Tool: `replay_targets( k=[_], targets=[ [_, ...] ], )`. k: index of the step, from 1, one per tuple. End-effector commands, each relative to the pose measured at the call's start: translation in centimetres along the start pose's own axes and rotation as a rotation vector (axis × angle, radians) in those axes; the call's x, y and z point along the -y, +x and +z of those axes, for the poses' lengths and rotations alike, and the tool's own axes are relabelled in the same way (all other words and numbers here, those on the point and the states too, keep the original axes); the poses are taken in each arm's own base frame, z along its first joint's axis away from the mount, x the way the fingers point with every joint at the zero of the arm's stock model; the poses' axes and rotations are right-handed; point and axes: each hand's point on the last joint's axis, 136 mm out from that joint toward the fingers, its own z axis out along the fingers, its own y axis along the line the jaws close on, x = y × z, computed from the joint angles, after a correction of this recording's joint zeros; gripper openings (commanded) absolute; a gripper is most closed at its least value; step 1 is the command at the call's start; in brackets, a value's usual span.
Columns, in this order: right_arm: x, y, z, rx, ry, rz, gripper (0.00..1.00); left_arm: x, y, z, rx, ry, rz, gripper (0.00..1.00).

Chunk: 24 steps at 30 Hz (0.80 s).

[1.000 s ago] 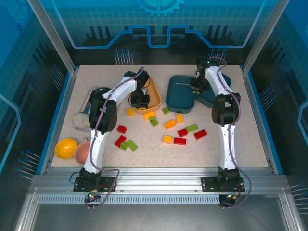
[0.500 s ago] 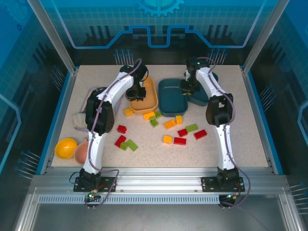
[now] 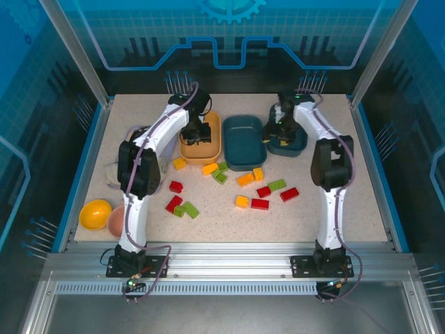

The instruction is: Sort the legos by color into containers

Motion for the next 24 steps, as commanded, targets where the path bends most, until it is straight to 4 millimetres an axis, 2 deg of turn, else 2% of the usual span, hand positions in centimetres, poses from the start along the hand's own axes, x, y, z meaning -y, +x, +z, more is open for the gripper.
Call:
replay_targets(
  k=[1,4,7,10,15,24],
  targets=[
    [1.1,-1.9,-3.1,0.116,-0.054,0.064,0.65,3.1,0.9,-4.0,0.054,0.152,-0.038,0.40],
    [2.6,-1.6,-2.9,0.101,-0.024,0.096,0.65,3.9,2.5,-4.4,0.039,0.199,-0.069,0.42],
    [4.0,-1.1,-1.6,0.056,0.007,0.139,0.57,4.1,3.7,-4.9,0.051,0.258,-0.124,0.42],
    [4.4,-0.3,-0.1,0.001,0.037,0.134,0.51,3.8,4.8,-5.5,0.069,0.292,-0.160,0.43],
    [4.0,1.5,1.1,-0.065,0.110,0.071,0.38,3.1,6.5,-6.6,0.078,0.322,-0.186,0.43],
    [2.0,7.5,1.2,-0.139,0.146,0.009,0.36,1.7,9.5,-7.0,0.082,0.346,-0.228,0.47]
  ],
)
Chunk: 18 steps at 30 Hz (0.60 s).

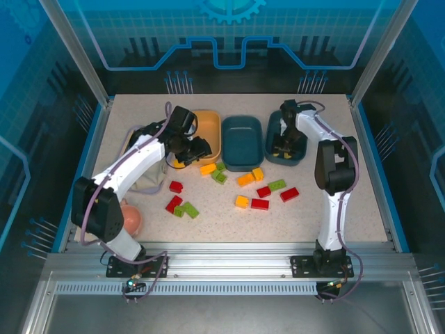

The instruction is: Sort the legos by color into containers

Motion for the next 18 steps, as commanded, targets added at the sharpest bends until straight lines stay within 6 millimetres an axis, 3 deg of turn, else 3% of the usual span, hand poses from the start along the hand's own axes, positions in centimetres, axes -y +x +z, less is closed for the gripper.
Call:
replay_targets(
  k=[1,4,8,11,14,16,18],
  targets=[
    [-0.7,2.4,-1.3,0.001,0.022,-0.034,0.36,0.5,1.1,-0.6,-0.005,0.051,-0.024,0.47],
    [0.0,3.0,-2.6,0.053,0.085,-0.043,0.36,0.7,2.0,-0.7,-0.015,0.057,-0.006,0.48],
    [0.8,3.3,-7.5,0.235,0.154,-0.038,0.47,1.8,3.4,-0.9,-0.032,0.086,0.046,0.52],
    [2.1,5.9,-9.7,0.323,0.167,0.050,0.57,2.6,5.2,-0.7,-0.048,0.122,0.092,0.54],
    [3.1,9.8,-8.2,0.311,0.043,0.205,0.66,3.0,7.0,-0.5,-0.051,0.156,0.135,0.55],
    [3.4,12.5,-5.9,0.266,-0.054,0.304,0.70,3.2,8.2,-0.5,-0.037,0.182,0.163,0.57],
    [3.7,13.9,-4.7,0.261,-0.110,0.378,0.74,3.4,9.1,-0.5,-0.016,0.214,0.178,0.60]
  ],
)
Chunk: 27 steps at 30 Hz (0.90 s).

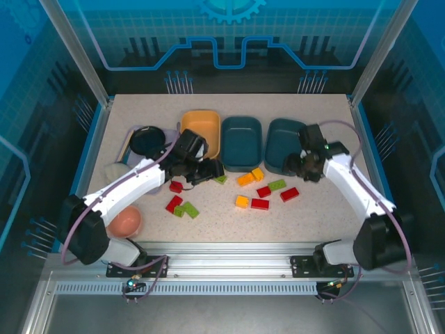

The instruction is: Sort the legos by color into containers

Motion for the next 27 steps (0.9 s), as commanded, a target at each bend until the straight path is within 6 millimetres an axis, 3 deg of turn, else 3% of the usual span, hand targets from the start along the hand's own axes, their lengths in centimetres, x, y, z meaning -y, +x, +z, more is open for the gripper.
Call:
replay_targets(
  k=[1,6,14,23,27],
  targets=[
    [0.5,3.1,3.1,-0.074,-0.079,0.211,0.77,1.5,0.8,-0.6,0.058,0.096,0.024,0.62],
    [1.0,3.6,4.9,-0.089,-0.117,0.331,0.79,1.2,1.5,-0.3,0.098,0.169,-0.026,0.67],
    [1.6,3.0,7.5,-0.133,-0.107,0.419,0.74,1.4,1.5,-0.1,0.105,0.194,-0.046,0.67],
    [3.1,5.1,9.3,-0.228,-0.008,0.470,0.56,1.4,1.3,-0.4,0.114,0.182,-0.043,0.67],
    [3.2,5.3,9.9,-0.243,0.002,0.476,0.37,1.5,1.3,-0.4,0.110,0.184,-0.043,0.67]
  ],
)
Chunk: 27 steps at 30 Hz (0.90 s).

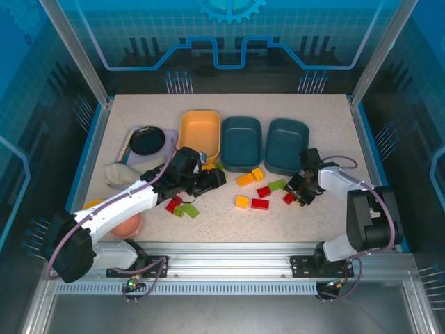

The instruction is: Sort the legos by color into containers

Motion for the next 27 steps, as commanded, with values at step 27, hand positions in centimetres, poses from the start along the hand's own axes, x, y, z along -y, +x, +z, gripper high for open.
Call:
replay_targets(
  k=[27],
  targets=[
    [-13.5,-12.6,-1.4,0.076,0.140,-0.394,0.36,-7.6,1.0,-6.3,0.049,-0.491,-0.254,0.66]
  ],
)
